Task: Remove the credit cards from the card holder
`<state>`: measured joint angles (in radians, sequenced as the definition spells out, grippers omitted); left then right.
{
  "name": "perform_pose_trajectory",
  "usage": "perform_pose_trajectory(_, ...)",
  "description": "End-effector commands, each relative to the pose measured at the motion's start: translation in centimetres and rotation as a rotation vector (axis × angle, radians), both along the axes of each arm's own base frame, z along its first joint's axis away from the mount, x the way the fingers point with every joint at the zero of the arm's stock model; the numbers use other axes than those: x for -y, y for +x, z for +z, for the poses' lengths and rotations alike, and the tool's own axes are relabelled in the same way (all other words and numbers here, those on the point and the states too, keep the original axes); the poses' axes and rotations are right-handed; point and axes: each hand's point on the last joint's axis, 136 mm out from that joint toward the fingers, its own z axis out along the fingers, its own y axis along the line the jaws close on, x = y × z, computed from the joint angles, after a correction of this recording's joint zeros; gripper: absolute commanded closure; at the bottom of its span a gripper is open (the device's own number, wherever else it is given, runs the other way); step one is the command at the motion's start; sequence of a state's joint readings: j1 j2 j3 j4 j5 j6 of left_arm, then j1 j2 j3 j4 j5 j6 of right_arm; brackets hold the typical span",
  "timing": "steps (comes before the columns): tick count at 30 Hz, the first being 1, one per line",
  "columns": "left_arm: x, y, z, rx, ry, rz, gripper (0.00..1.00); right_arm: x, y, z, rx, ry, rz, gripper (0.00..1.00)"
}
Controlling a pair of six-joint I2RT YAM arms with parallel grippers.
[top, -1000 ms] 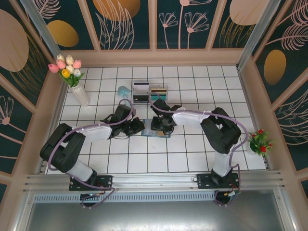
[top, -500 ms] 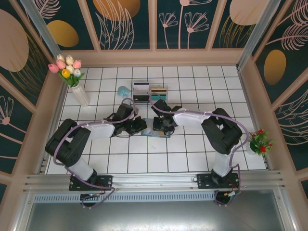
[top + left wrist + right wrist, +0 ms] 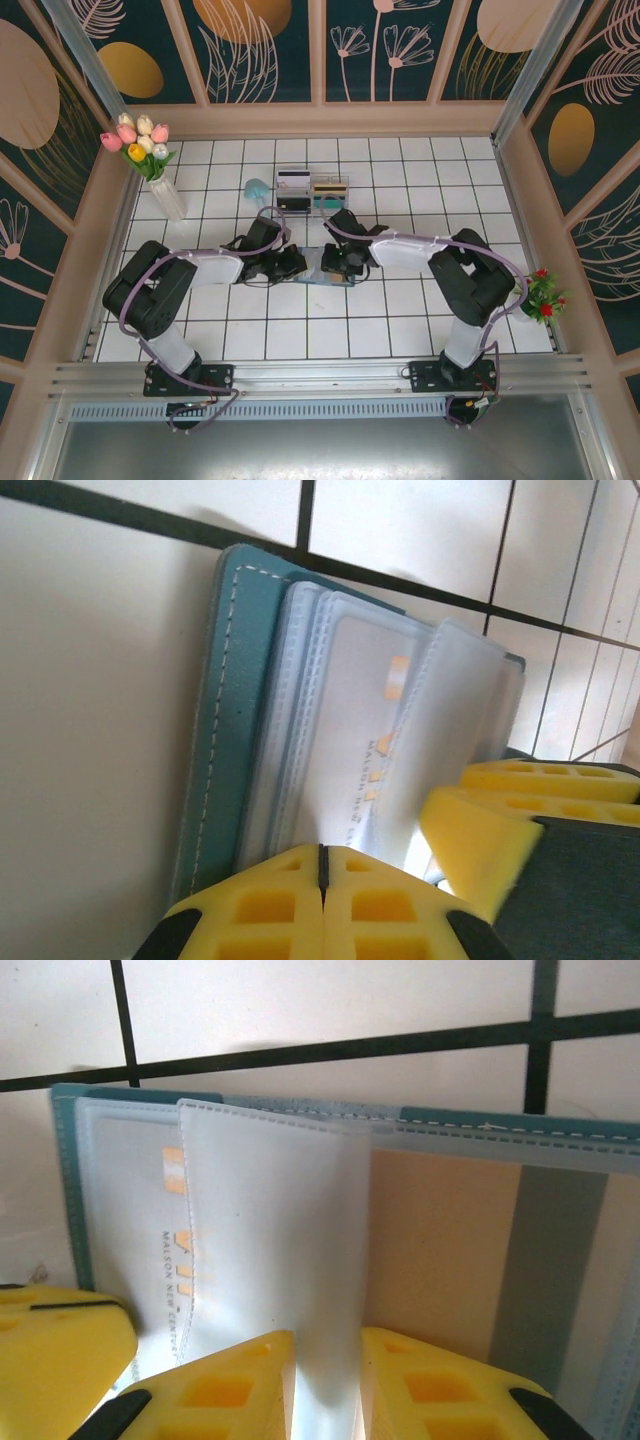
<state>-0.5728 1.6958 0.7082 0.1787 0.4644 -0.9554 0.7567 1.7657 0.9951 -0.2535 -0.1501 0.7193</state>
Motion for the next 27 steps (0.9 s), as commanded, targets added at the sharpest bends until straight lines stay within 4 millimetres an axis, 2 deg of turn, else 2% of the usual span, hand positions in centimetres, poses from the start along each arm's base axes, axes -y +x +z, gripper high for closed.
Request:
perform_pose_trajectory(1, 0.5, 0.0, 0.1, -0.008, 0.012, -0.018, 0.97, -0.1, 0.3, 1.6, 0.009, 0.102, -0.022, 0.75)
perform_pose_trajectory(4, 1.0, 0.0, 0.7, -0.01, 0.002, -0.04, 0.97, -0.3, 0.3, 2.1, 0.006, 0.16, -0.023, 0.75)
perform_pose_trajectory(5, 1.1, -0.2, -0.1, -0.026, 0.014, -0.048, 0.97, -0.4, 0.3, 2.2, 0.004, 0.173, -0.022, 0.75)
perform_pose_trajectory(11, 1.8, -0.2, -0.3, -0.027, 0.023, -0.078, 0.96, -0.8, 0.2, 2.4, -0.003, 0.214, -0.016, 0.75)
perform_pose_trajectory(15, 2.4, 0.2, 0.6, -0.003, -0.008, -0.087, 0.94, -0.5, 0.3, 2.8, 0.005, 0.223, -0.026, 0.73)
perform_pose_trajectory(20, 3.7, 0.6, 2.6, 0.043, -0.095, -0.118, 0.89, 0.5, 1.1, 5.8, 0.085, 0.26, -0.067, 0.69)
perform_pose_trajectory(27, 5.8, 1.1, 4.6, 0.091, -0.15, -0.157, 0.88, 3.0, 2.2, 10.5, 0.228, 0.292, -0.164, 0.53)
